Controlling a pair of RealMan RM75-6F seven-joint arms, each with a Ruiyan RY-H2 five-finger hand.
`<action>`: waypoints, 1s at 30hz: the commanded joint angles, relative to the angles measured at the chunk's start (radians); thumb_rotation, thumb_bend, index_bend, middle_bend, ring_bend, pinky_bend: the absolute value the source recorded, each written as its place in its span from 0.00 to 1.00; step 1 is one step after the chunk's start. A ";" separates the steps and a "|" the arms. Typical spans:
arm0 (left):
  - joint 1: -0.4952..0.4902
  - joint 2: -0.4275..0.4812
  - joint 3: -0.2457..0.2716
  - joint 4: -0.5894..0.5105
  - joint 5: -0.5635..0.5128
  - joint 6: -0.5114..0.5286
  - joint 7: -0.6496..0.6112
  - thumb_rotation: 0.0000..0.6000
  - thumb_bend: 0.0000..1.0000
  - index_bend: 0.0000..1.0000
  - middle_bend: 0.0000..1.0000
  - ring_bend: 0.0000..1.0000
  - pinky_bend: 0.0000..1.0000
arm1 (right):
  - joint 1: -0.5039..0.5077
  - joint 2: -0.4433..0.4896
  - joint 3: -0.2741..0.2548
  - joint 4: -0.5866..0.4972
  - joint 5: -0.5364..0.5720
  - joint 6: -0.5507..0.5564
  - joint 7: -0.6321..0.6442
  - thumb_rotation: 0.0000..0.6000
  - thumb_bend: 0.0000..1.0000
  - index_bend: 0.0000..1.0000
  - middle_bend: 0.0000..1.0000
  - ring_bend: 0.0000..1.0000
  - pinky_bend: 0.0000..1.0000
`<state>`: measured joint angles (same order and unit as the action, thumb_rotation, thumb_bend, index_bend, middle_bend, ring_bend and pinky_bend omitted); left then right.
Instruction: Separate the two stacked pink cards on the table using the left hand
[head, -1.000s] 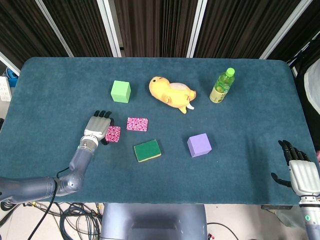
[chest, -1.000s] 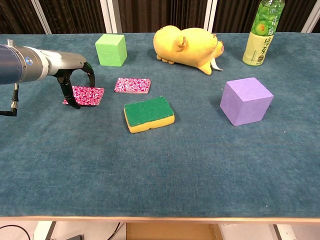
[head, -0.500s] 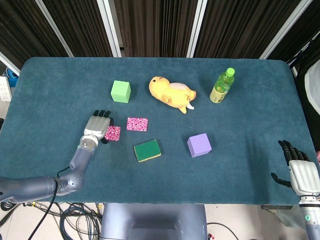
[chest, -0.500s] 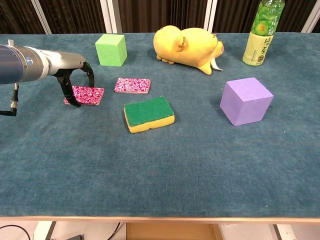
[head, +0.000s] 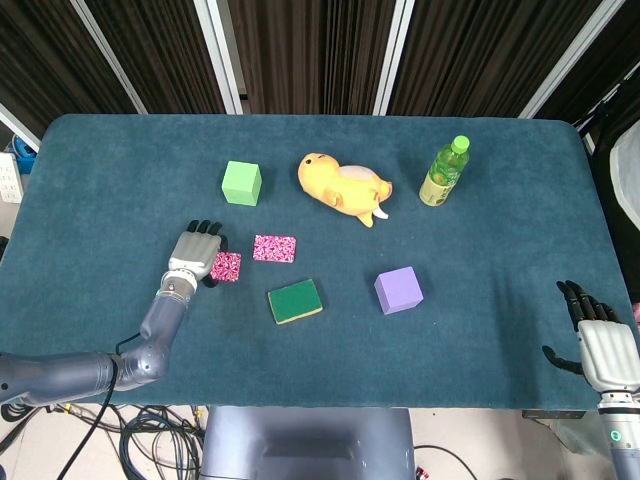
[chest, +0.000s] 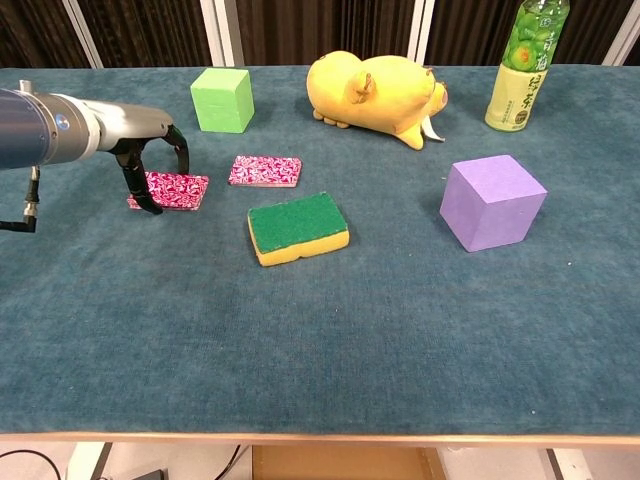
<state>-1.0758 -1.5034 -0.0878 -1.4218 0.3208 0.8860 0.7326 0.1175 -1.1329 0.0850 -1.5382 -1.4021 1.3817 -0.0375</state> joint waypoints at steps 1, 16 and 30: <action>-0.001 -0.001 0.000 0.000 0.001 0.001 0.001 1.00 0.19 0.41 0.16 0.00 0.00 | 0.000 0.000 0.000 0.000 0.000 0.001 0.000 1.00 0.20 0.03 0.08 0.15 0.22; -0.002 0.004 -0.003 -0.012 -0.006 0.014 0.015 1.00 0.22 0.43 0.17 0.00 0.00 | 0.000 0.001 -0.001 -0.001 -0.001 -0.001 0.004 1.00 0.20 0.04 0.08 0.15 0.22; -0.002 -0.004 -0.006 -0.002 -0.011 0.006 0.017 1.00 0.21 0.39 0.17 0.00 0.00 | 0.001 0.001 -0.001 -0.001 0.000 -0.002 0.001 1.00 0.20 0.05 0.08 0.15 0.22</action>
<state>-1.0775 -1.5071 -0.0938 -1.4233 0.3093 0.8921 0.7503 0.1181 -1.1319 0.0844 -1.5389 -1.4017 1.3795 -0.0360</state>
